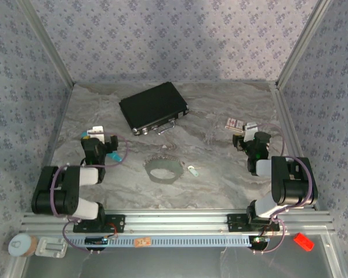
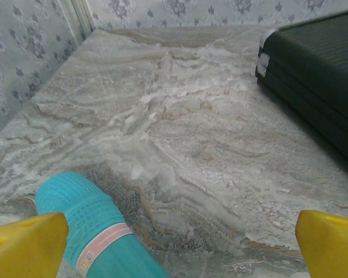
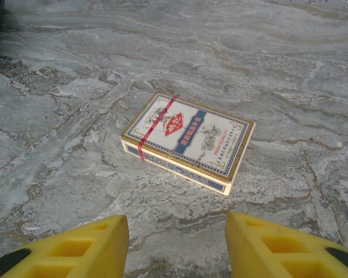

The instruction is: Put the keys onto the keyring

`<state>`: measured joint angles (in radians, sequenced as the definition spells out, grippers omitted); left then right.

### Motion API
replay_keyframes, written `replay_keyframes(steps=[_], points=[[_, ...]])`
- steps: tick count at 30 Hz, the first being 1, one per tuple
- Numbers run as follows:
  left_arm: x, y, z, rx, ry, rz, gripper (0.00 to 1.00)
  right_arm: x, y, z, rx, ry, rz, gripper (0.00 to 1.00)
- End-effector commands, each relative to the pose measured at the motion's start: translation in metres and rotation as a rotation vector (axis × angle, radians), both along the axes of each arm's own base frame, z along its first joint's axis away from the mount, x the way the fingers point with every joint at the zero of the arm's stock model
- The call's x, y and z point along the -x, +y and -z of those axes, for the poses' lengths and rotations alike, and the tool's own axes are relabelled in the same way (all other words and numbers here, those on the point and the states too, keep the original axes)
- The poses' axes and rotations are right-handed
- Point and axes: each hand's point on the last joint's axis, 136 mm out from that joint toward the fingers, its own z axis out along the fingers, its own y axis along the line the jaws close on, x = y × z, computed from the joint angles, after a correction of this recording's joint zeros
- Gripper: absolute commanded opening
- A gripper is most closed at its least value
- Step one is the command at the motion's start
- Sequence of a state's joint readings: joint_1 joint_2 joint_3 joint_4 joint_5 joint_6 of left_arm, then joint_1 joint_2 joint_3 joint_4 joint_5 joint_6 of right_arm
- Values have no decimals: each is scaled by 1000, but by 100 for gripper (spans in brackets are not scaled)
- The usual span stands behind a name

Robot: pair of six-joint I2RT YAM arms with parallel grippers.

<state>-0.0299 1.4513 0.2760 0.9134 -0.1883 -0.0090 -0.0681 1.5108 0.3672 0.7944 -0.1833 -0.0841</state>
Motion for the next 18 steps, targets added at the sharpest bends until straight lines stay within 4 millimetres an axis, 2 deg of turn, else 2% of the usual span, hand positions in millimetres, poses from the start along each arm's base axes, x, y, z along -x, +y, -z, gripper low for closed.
replay_keyframes(steps=[1, 3, 6, 7, 12, 18], points=[[-14, -6, -10, 24, -100, 43, 100, -4, 0, -8, -24, -32, -8, 49], [-15, -5, -4, 33, -27, 35, 100, -5, 0, -9, -25, -32, -7, 49], [-20, 17, -1, 69, 1, -78, 100, -5, 0, -8, -26, -30, -8, 49], [-23, 18, -2, 66, 10, -80, 100, -5, 0, -8, -26, -30, -7, 49], [-23, 13, -3, 5, 13, -97, 100, -5, 0, -8, -28, -29, -7, 50], [-24, 13, -2, 21, 13, -85, 100, -5, 0, -8, -27, -29, -6, 47]])
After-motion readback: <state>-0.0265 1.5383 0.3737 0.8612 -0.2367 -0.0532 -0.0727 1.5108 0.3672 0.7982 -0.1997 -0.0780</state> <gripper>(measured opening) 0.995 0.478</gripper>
